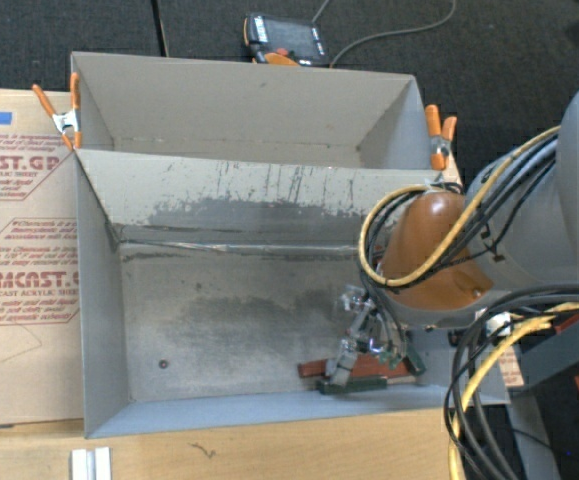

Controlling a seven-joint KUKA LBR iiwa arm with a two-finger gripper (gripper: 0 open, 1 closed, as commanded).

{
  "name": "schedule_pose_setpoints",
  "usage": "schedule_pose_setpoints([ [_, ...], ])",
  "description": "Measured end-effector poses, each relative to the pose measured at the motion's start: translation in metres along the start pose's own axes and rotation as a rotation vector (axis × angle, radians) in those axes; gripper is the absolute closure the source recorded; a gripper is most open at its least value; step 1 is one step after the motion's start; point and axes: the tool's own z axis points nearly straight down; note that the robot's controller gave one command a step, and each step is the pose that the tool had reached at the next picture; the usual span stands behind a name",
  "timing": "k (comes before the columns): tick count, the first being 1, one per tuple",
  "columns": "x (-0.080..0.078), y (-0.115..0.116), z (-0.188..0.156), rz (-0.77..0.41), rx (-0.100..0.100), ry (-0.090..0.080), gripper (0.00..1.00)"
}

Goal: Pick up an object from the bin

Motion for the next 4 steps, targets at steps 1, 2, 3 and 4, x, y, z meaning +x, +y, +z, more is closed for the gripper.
schedule_pose_setpoints([
  [1,-0.022,-0.053,0.000,0.018,0.002,0.001,0.00],
  [2,0.002,0.005,0.000,-0.009,0.000,0.001,0.00],
  [3,-0.037,-0.084,0.000,-0.120,0.002,0.000,0.00],
  [4,0.014,0.042,-0.029,-0.181,-0.001,0.012,0.00],
])
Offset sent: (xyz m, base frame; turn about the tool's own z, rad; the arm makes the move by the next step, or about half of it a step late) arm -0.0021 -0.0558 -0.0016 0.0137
